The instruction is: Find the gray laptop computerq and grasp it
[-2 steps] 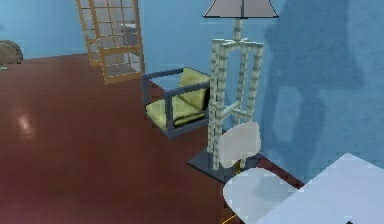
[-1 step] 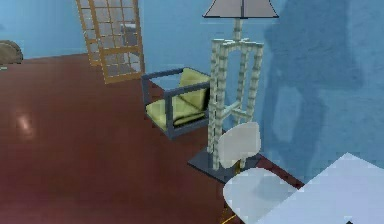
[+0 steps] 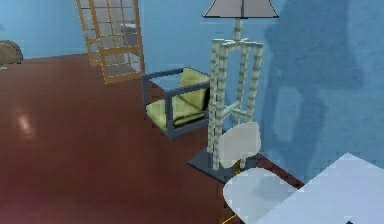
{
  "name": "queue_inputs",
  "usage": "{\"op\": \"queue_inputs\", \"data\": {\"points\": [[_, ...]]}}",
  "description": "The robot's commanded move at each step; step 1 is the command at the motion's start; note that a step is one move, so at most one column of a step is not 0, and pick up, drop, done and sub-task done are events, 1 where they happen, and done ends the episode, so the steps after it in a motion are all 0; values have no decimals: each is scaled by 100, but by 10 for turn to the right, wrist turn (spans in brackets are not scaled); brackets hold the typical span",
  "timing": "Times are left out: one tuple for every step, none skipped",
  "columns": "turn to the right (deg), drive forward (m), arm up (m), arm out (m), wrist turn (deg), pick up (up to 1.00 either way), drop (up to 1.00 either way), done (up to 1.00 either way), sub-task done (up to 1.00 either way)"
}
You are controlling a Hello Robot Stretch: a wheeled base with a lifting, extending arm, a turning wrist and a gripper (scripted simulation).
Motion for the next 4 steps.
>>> {"op": "queue_inputs", "data": {"points": [[0,0,0,0,450,0,0,0,0],[0,0,0,0,450,0,0,0,0],[0,0,0,0,450,0,0,0,0],[0,0,0,0,60,0,0,0,0]]}}
